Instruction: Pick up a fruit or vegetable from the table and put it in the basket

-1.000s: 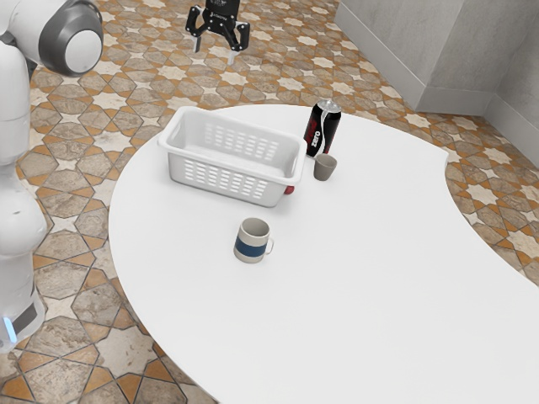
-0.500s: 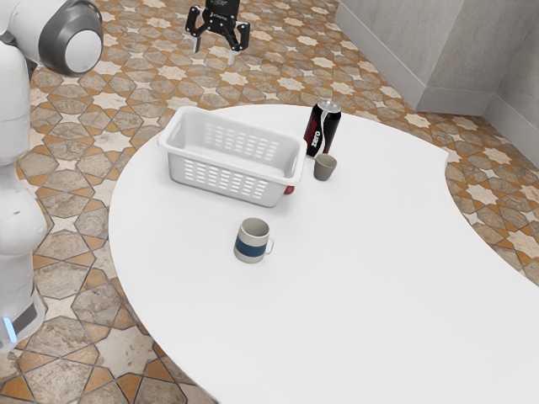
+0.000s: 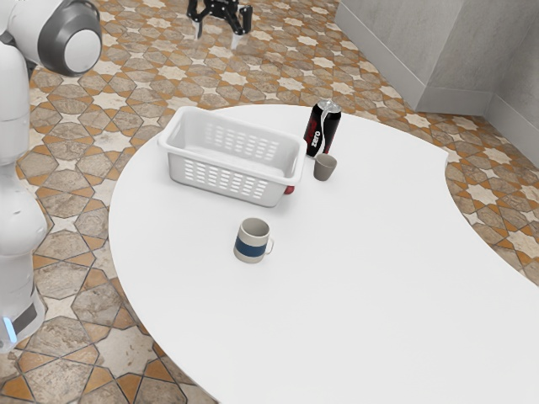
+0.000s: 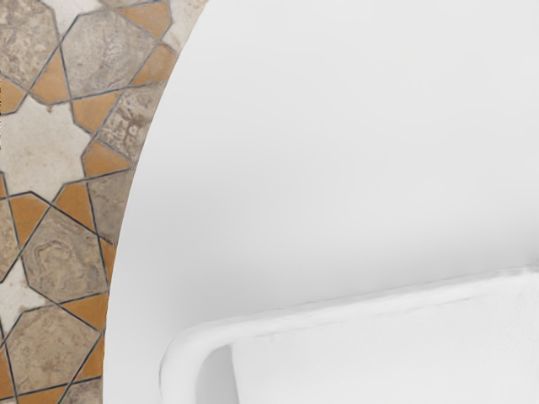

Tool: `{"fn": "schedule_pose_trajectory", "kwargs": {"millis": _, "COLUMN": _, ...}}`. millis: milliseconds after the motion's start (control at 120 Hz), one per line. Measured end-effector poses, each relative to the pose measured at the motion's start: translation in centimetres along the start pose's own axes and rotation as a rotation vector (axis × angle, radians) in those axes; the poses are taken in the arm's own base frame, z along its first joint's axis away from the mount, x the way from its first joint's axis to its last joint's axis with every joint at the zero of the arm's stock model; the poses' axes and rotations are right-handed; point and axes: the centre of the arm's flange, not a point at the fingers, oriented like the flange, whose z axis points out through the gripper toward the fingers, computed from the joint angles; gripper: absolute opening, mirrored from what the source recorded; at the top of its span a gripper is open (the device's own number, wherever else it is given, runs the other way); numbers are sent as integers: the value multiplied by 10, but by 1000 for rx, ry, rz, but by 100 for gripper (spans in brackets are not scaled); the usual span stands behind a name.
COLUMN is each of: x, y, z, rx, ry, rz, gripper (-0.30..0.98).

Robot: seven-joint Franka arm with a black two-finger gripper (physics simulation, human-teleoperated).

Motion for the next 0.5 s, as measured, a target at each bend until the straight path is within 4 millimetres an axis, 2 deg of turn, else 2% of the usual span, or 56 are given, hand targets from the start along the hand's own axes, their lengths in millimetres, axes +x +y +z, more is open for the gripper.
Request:
{"fn": "schedule_pose_trajectory", "kwargs": {"millis": 50, "x": -11, "y": 3, "z": -38, "rx": -28, "ry": 65, "rz": 12, "gripper": 69}}
{"fn": "schedule_pose_trajectory", "kwargs": {"millis": 83, "x": -21, "y": 16, "z": -58, "rx": -53, "ry": 99, "rz": 42, "gripper": 69}}
{"fn": "schedule_pose_trajectory", "kwargs": {"millis": 125, "x": -39, "y": 48, "z": -70, "rx": -94, "ry": 106, "rz": 111, "gripper": 69}}
{"fn": "schedule_pose_trajectory", "kwargs": {"millis": 167, "x": -62, "y": 96, "z": -71, "rx": -131, "ry": 89, "rz": 213, "gripper": 69}}
{"fn": "schedule_pose_trajectory", "kwargs": {"millis": 225, "x": -117, "y": 191, "z": -60, "rx": -158, "ry": 56, "rz": 417, "gripper": 69}}
{"fn": "schedule_pose_trajectory", "kwargs": {"millis": 283, "x": -187, "y": 299, "z": -27, "rx": -166, "ry": -12, "rz": 661, "gripper": 68}}
{"fn": "schedule_pose_trajectory", "kwargs": {"millis": 308, "x": -213, "y": 335, "z": -9, "rx": -168, "ry": -47, "rz": 746, "gripper": 68}}
{"fn": "schedule_pose_trajectory", "kwargs": {"millis": 333, "x": -233, "y": 364, "z": 9, "rx": -171, "ry": -84, "rz": 813, "gripper": 68}}
{"fn": "schedule_pose_trajectory", "kwargs": {"millis": 375, "x": -258, "y": 396, "z": 32, "rx": -180, "ry": -133, "rz": 893, "gripper": 68}}
{"fn": "schedule_pose_trajectory", "kwargs": {"millis": 408, "x": -277, "y": 413, "z": 42, "rx": -186, "ry": -157, "rz": 946, "gripper": 68}}
{"fn": "schedule_pose_trajectory", "kwargs": {"millis": 458, "x": -298, "y": 427, "z": 44, "rx": -194, "ry": -157, "rz": 1001, "gripper": 68}}
{"fn": "schedule_pose_trajectory", "kwargs": {"millis": 500, "x": -306, "y": 432, "z": 40, "rx": -193, "ry": -125, "rz": 1025, "gripper": 68}}
